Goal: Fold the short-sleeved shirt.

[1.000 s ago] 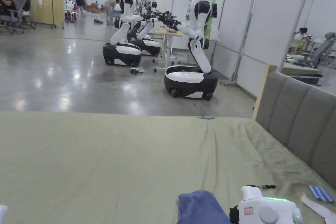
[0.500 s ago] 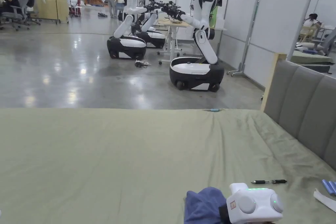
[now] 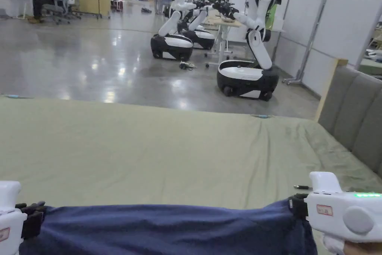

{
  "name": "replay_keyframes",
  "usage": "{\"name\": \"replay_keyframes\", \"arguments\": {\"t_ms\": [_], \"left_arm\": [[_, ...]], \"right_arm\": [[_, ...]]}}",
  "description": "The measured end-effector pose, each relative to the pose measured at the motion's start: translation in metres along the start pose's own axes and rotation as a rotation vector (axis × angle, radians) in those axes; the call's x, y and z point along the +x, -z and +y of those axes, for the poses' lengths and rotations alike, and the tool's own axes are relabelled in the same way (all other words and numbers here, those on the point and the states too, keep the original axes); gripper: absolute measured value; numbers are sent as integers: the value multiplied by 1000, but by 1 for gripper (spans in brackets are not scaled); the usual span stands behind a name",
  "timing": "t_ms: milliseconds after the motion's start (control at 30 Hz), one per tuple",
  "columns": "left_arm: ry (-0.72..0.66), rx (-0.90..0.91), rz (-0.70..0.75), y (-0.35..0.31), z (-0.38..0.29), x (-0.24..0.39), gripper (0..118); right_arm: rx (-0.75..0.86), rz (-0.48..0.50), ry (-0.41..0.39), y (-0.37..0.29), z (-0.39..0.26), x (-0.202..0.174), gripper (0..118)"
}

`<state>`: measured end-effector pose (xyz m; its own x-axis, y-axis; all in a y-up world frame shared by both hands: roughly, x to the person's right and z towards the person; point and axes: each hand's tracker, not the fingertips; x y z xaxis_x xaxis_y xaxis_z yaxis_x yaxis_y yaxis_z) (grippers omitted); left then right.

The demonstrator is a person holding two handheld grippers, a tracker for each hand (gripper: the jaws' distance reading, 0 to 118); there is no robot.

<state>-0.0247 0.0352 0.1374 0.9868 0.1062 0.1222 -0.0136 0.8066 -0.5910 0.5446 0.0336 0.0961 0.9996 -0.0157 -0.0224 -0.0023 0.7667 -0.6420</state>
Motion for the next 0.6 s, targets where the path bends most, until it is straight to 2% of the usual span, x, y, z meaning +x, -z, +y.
{"name": "replay_keyframes", "arguments": {"t_ms": [133,300,400,467,500,533,567,600], "left_arm": [[5,-55,-14,-35,-53,-2,8],[-36,-203,25,-40,-121,-6,8],[-32,-222,36,-29,-135,2,8],[-18,-197,59,-26,-134,8,9],[8,-173,89,-25,-133,8,14],[47,-158,153,-28,-131,12,35],[72,-137,175,-36,-129,16,51],[91,-88,205,-47,-128,21,62]], "right_arm": [[-12,25,5,-37,-63,3,4],[-128,-4,92,-36,-148,13,4],[-157,-11,131,-26,-171,16,4],[-140,-18,127,-26,-174,13,4],[-129,-26,112,-30,-172,10,7],[-120,-40,88,-35,-169,8,27],[-102,-58,70,-42,-168,4,56],[-68,-73,54,-51,-167,0,94]]}}
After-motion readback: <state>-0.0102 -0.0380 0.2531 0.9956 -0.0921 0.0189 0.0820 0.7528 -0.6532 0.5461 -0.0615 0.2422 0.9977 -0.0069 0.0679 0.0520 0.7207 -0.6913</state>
